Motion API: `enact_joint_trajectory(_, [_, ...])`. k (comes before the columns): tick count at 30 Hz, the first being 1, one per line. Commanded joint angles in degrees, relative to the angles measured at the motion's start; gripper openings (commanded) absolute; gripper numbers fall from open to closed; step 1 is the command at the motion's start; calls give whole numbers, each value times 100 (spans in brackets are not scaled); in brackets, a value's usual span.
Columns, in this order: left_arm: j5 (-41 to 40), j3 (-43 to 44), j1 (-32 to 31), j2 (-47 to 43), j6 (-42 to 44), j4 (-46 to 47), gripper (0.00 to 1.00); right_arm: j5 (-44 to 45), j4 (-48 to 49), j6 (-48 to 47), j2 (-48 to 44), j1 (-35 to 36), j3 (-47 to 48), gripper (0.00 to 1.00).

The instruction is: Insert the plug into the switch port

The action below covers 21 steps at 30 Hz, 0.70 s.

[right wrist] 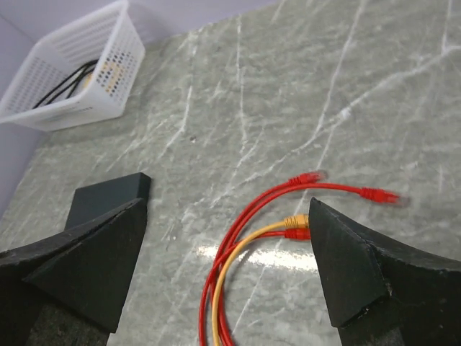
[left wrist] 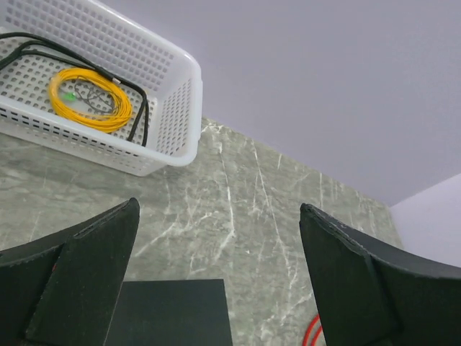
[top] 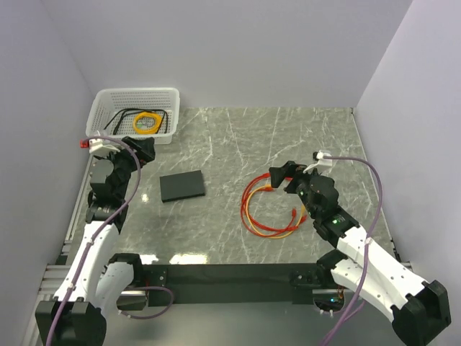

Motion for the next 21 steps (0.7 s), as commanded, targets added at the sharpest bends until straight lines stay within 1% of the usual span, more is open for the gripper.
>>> enact_joint_trajectory(1, [-50,392,-17,-207,-206,-550,99,372,-433,244,-33,-16,421,99])
enact_joint_trajectory(3, [-664,445,-17,-155,-837,-1084,99,442,-573,261,11,-16,491,99])
enact_joint_trajectory(4, [-875,384,-8,-128,-1109,-1192,99,495,-705,279,185,-7,727,99])
enact_joint_trajectory(5, [-669,288,-8,-76,-1416,-1098,99,565,-1115,314,335,-16,895,99])
enact_joint_trajectory(6, [-336,69,0,64,-1463,-653,99,687,-1354,349,519,-25,1088,99])
enact_joint_trajectory(7, [303,-20,0,170,-1524,-501,99,663,-1565,384,930,-42,1464,98])
enact_joint_trajectory(8, [561,-90,0,292,-1629,-403,99,593,-1889,402,1151,-69,1633,98])
enact_joint_trajectory(9, [851,-74,35,616,-1587,-376,99,392,-2049,437,1371,-112,1800,97])
enact_joint_trajectory(10, [1072,-4,36,775,-1526,-420,99,216,-2190,577,1765,-261,2097,96])
enact_joint_trajectory(11, [1256,75,27,986,-1368,-455,99,49,-2426,665,1943,-358,2213,95])
enact_joint_trajectory(12, [1189,128,9,1014,-1349,-481,99,-118,-2516,779,2092,-489,2302,95])
enact_joint_trajectory(13, [1049,137,1,971,-1332,-638,99,-642,-2551,998,2320,-778,2346,93])
enact_joint_trajectory(14, [760,137,0,892,-1227,-701,99,-873,-2526,1113,2409,-937,2329,92])
enact_joint_trajectory(16, [416,155,-8,585,-1121,-972,99,-1383,-2482,1377,2646,-1262,2276,91])
enact_joint_trajectory(17, [136,181,-8,436,-1034,-1052,99,-1429,-2481,1430,2717,-1308,2294,90])
enact_joint_trajectory(18, [38,207,-17,391,-998,-1149,99,-1447,-2499,1500,2805,-1326,2311,90])
enact_joint_trajectory(20, [-51,217,-17,355,-971,-1220,99,-1586,-2456,1571,3121,-1413,2373,90])
enact_joint_trajectory(21, [36,147,-8,364,-989,-1168,99,-1701,-2429,1658,3235,-1466,2399,90])
